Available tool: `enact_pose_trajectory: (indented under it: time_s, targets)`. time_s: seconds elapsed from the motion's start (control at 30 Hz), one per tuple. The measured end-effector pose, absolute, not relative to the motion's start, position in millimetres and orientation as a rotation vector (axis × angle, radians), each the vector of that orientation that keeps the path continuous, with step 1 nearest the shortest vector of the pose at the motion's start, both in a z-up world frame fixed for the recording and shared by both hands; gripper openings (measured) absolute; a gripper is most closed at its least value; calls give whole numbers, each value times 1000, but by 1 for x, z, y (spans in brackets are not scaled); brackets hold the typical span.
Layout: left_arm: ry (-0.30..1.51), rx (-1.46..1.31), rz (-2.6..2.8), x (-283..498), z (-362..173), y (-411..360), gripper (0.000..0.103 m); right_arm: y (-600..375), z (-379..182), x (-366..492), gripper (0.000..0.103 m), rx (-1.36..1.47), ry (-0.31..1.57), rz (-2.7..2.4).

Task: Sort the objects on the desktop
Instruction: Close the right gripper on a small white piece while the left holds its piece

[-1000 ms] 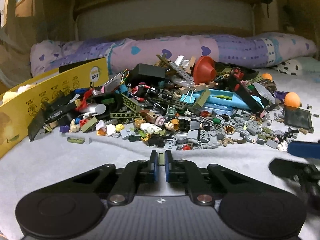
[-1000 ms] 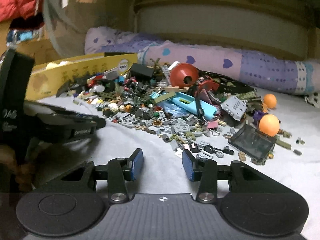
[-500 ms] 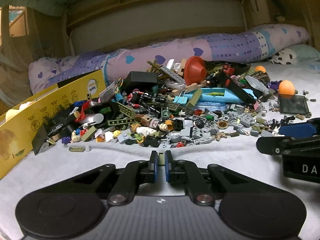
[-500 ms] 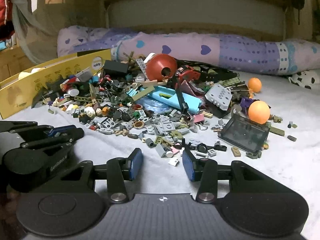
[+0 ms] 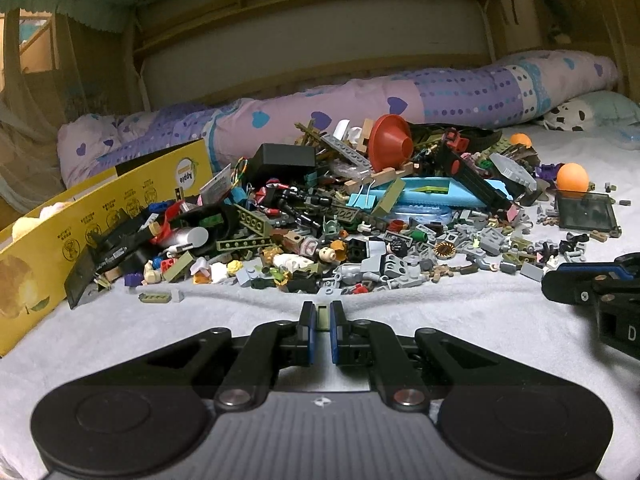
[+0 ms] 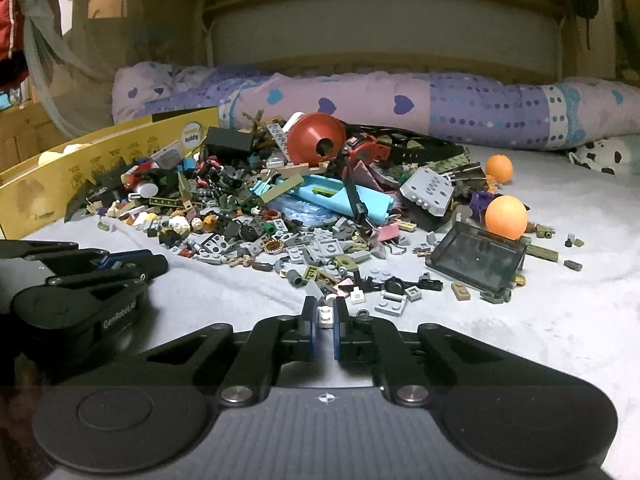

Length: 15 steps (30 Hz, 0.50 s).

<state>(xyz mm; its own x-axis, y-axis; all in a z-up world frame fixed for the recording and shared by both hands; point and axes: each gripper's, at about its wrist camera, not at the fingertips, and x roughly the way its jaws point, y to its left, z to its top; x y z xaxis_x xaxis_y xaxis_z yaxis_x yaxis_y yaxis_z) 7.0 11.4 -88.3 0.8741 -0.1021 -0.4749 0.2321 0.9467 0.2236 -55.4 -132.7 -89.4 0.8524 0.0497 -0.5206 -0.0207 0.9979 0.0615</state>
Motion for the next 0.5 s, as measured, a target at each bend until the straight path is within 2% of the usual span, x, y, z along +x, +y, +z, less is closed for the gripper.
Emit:
enact_pose_trajectory:
  time_s: [0.2, 0.5]
  targets:
    - [378, 374, -221, -20, -81, 0, 7, -139, -78, -67, 9, 128, 508, 76]
    - [308, 392, -259, -52, -67, -4, 7, -127, -62, -82, 9, 50, 442, 103]
